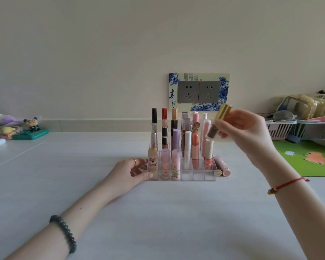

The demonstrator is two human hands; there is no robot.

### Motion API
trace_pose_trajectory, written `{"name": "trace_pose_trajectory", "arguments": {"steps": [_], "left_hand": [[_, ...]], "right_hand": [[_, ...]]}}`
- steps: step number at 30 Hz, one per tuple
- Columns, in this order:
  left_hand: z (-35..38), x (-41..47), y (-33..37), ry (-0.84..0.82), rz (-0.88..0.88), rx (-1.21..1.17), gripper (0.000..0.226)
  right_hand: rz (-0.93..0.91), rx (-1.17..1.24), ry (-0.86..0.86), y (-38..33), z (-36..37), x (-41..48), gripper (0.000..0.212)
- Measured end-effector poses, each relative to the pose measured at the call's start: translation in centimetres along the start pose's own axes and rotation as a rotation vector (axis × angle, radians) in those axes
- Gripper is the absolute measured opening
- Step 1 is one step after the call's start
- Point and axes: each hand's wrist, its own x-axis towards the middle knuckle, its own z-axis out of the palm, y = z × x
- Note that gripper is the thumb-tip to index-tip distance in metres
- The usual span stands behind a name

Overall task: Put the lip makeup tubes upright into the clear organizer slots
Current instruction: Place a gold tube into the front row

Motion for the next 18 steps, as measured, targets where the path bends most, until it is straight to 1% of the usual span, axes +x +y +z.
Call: {"name": "trace_pose_trajectory", "arguments": {"steps": [2, 4, 7, 11, 18], "left_hand": [[0.0, 0.0, 0.0, 0.003, -0.004, 0.002, 0.03], [0.0, 0.0, -0.1, 0.006, -0.008, 0.012, 0.033], [0.0, 0.0, -0.1, 0.009, 0.0, 0.019, 0.031], [0.1, 0.0, 0.1, 0.009, 0.011, -0.005, 0.027], [0.1, 0.1, -0.2, 0.01, 0.017, -0.011, 0.033]], "right_hand": [[0.051, -0.038, -0.148, 0.0, 1.3, -0.7, 0.018], [0.053, -0.153, -0.212, 0.6, 2.7, -1.3, 0.018], [0.01, -0.285, -0.215, 1.8, 4.2, -1.9, 0.017], [-0.007, -0.401, -0.21, 2.8, 4.8, -2.2, 0.017], [0.006, -0.463, -0.223, 3.5, 5.3, -2.4, 0.016]]}}
